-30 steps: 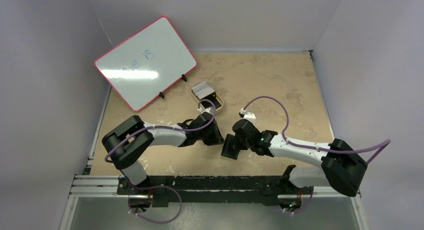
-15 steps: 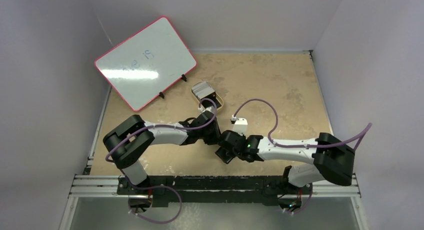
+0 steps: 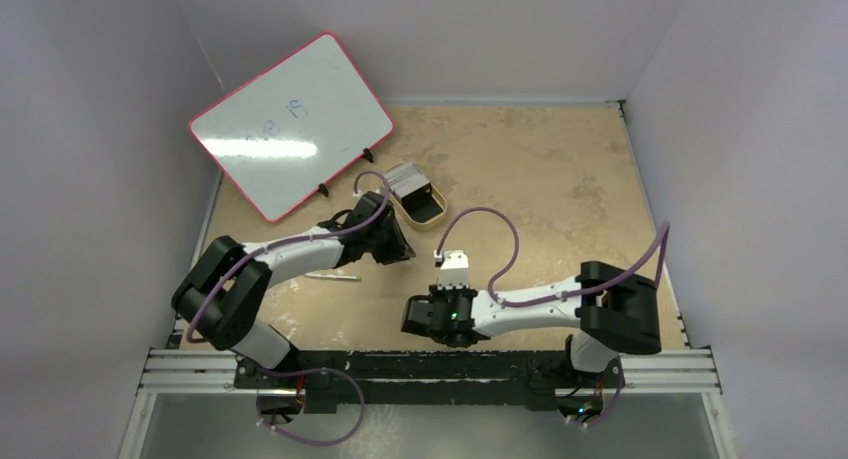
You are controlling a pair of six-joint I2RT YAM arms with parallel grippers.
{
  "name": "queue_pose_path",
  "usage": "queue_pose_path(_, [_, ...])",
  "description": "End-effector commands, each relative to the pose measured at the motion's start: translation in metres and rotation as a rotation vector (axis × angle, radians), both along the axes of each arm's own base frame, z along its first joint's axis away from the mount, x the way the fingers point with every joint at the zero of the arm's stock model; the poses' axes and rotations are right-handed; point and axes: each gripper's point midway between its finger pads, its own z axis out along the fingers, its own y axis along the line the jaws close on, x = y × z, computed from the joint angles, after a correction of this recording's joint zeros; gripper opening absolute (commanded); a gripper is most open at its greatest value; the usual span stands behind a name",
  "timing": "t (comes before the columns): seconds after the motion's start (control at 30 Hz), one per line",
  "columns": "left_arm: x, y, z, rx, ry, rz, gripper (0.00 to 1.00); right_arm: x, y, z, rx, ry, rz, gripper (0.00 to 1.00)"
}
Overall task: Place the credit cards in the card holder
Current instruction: Close the card holder at the center of the board.
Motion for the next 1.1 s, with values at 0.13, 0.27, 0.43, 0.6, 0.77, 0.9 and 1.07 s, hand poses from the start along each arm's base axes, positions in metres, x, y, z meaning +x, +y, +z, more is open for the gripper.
queue_pose_path(0.13, [0.009, 0.038, 0.032, 0.008, -0.033, 0.004, 0.19, -0.089, -0.044, -0.086, -0.304, 0.338, -0.037, 0.01])
queue_pose_path(0.27, [0.016, 0.056, 0.044, 0.031, -0.042, 0.019, 0.19, -0.095, -0.041, -0.102, -0.325, 0.354, -0.030, 0.00])
queue_pose_path(0.43, [0.022, 0.074, 0.045, 0.053, -0.036, 0.052, 0.20, -0.105, -0.031, -0.122, -0.215, 0.385, -0.018, 0.01])
queue_pose_path(0.6, [0.008, 0.080, 0.035, 0.039, -0.013, 0.093, 0.20, -0.104, -0.029, -0.150, -0.089, 0.361, -0.036, 0.00])
queue_pose_path(0.77, [-0.008, 0.102, 0.032, 0.099, -0.027, 0.139, 0.20, -0.118, -0.027, -0.188, -0.010, 0.387, -0.068, 0.00])
queue_pose_path(0.9, [-0.015, 0.111, 0.038, 0.121, -0.040, 0.161, 0.20, -0.127, -0.025, -0.203, -0.008, 0.376, -0.076, 0.00])
queue_pose_path(1.07, [-0.009, 0.114, 0.064, 0.117, -0.094, 0.183, 0.20, -0.107, -0.010, -0.152, -0.019, 0.281, -0.065, 0.07])
